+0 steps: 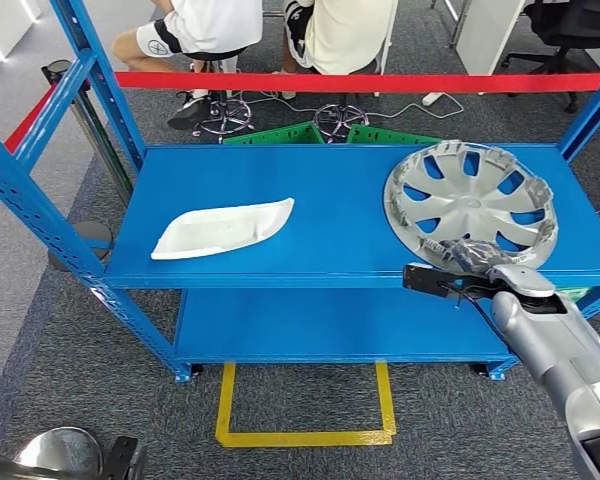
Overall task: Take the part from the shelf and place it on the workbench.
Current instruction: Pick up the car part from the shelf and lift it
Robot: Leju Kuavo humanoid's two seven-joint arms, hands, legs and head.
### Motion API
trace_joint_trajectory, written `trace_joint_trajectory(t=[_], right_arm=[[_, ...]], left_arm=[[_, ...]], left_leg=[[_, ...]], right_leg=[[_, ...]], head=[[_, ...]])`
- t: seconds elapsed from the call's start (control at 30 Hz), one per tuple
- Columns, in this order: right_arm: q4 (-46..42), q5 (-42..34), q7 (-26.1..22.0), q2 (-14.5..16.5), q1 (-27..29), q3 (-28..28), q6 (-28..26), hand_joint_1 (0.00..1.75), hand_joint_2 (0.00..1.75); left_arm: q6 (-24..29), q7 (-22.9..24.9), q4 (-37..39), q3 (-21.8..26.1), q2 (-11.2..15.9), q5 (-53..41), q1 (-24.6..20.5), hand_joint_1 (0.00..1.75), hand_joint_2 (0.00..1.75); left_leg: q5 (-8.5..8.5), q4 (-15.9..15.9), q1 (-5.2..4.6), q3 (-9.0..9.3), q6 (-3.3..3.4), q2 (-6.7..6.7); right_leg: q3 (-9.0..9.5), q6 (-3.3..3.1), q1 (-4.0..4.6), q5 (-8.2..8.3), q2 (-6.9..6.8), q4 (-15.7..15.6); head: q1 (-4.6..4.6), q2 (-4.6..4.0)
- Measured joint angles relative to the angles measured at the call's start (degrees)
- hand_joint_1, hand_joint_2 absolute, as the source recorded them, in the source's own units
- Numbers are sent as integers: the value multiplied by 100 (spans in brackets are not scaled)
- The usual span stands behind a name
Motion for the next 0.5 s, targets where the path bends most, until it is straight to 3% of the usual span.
trace_joint_trajectory(t=[0.5], right_arm=[[-443, 156, 278, 33, 221, 16, -248, 175, 175]], left_arm=[[20, -48, 21, 7, -2, -125, 9, 0, 0]], left_leg=[[6, 0, 1, 0, 1, 1]], right_leg=[[-3, 1, 1, 6, 5, 1]], head=[[-1, 0]])
